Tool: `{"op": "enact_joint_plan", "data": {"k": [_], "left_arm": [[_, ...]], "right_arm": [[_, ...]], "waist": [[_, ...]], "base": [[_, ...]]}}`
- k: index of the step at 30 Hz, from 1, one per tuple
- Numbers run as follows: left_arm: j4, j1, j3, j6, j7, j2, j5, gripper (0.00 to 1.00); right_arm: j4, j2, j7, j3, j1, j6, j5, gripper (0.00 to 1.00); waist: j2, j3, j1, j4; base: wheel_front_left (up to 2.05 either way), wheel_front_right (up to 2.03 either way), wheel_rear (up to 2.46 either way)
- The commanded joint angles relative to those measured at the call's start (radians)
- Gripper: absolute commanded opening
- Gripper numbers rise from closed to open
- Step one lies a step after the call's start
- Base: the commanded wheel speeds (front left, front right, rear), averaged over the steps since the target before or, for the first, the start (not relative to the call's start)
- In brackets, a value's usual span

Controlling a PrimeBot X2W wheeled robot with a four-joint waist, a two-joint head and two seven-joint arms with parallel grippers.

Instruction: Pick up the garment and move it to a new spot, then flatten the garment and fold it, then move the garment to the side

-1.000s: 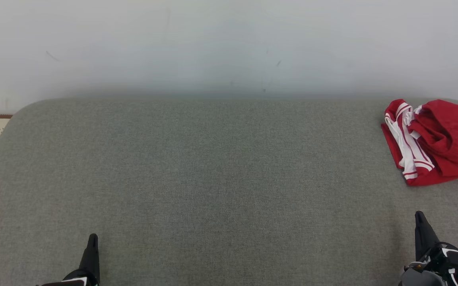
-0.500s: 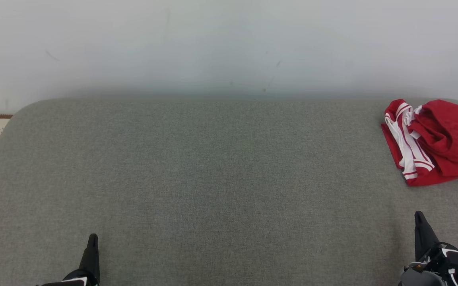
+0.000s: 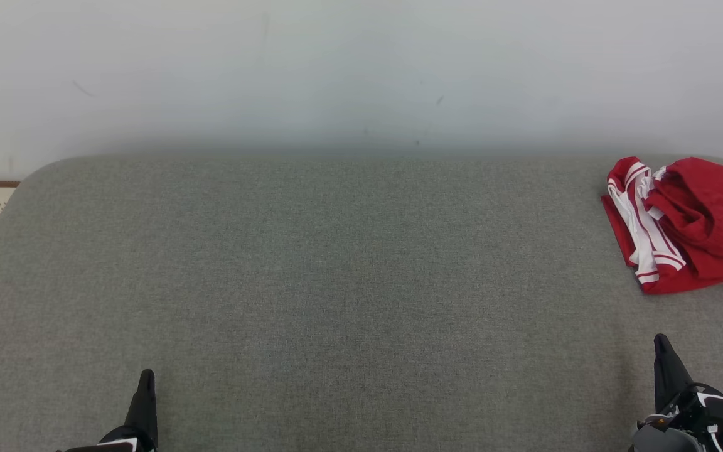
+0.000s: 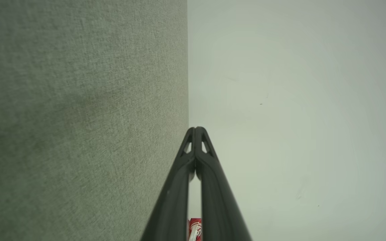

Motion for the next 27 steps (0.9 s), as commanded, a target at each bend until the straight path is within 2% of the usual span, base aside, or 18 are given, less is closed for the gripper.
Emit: {"op": "enact_joint_plan", "data": {"k": [1, 27], "left_arm": [[0.003, -0.012, 0.003, -0.003, 0.004, 0.001, -0.002, 0.00], [0.003, -0.012, 0.002, -0.003, 0.004, 0.001, -0.003, 0.00]], "right_arm": [[0.000, 0.002, 0.003, -0.002, -0.001, 0.000, -0.009, 0.00], [0.000, 0.004, 0.007, -0.005, -0.001, 0.000, -0.011, 0.00]], "waist": [[0.0000, 0.000, 0.0000, 0.000], [0.0000, 0.000, 0.0000, 0.000]], "base": [[0.00, 0.00, 0.00], [0.00, 0.00, 0.00]]}}
